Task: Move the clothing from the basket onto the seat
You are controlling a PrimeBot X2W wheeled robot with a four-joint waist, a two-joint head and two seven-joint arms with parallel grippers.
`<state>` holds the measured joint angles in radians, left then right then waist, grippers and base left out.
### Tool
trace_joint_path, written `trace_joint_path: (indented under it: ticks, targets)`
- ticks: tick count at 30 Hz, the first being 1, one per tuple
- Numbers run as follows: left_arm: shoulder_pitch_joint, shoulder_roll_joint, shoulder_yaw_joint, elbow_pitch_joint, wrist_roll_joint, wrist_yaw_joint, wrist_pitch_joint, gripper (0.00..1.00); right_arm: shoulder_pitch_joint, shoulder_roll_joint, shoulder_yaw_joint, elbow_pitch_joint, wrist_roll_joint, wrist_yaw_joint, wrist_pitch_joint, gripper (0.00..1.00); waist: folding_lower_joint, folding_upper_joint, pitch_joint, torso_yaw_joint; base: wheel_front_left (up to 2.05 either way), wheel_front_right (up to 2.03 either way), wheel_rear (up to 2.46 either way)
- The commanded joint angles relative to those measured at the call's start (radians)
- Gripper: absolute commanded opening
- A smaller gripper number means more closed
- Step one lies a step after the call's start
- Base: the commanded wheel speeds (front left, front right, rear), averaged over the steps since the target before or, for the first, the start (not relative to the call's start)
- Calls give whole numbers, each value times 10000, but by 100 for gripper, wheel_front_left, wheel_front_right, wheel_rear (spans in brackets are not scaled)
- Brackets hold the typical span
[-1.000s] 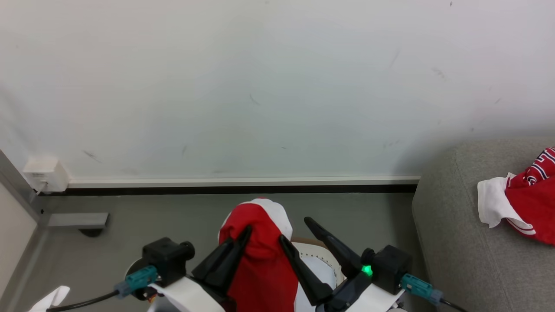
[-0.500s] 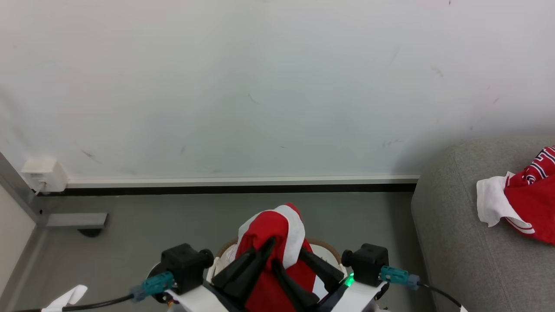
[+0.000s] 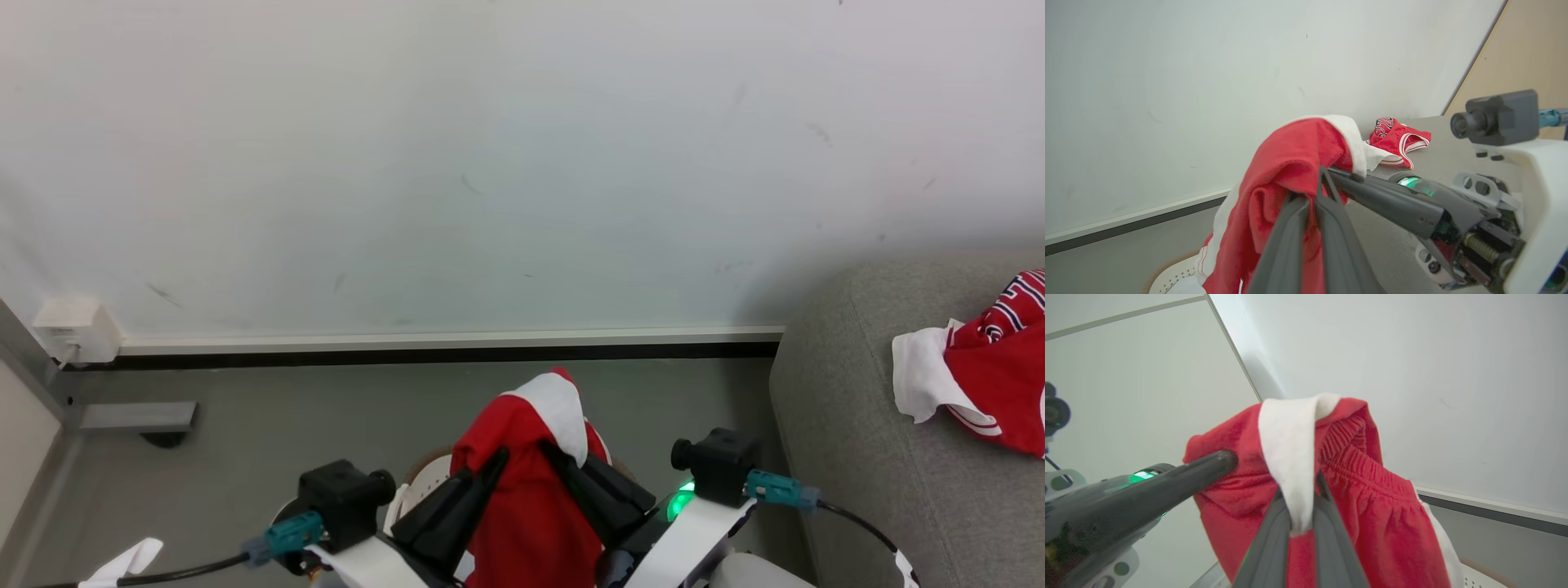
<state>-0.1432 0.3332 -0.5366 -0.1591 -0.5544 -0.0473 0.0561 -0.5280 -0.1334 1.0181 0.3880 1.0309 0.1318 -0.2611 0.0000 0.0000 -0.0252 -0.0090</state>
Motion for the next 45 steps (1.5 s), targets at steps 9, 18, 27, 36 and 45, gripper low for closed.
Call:
trace_joint_path:
  ticks: [9, 18, 27, 36, 45]
  targets:
    - [-76, -57, 73, 427, 356, 249, -547, 100, 244, -303, -1154, -484, -615, -23, -43, 0, 0, 0, 100, -231, 0, 0, 0]
    - [-161, -97, -126, 878, 932, 286, -1241, 100, 436, -593, -2243, -911, -1327, -23, -45, 0, 0, 0, 246, -904, 0, 0, 0]
    - [-319, -258, -533, 1464, 1411, 171, -1863, 100, 542, -837, -2960, -1378, -1839, -23, -46, 0, 0, 0, 489, -2087, 0, 0, 0]
    - [-576, -343, -675, 1722, 1506, 119, -2114, 100, 711, -1027, -3497, -1754, -2143, -23, -44, 0, 0, 0, 709, -3149, 0, 0, 0]
    - [-715, -405, -818, 1786, 1500, 60, -2168, 100, 829, -1111, -3944, -1944, -2379, -23, -45, 0, 0, 0, 890, -3388, 0, 0, 0]
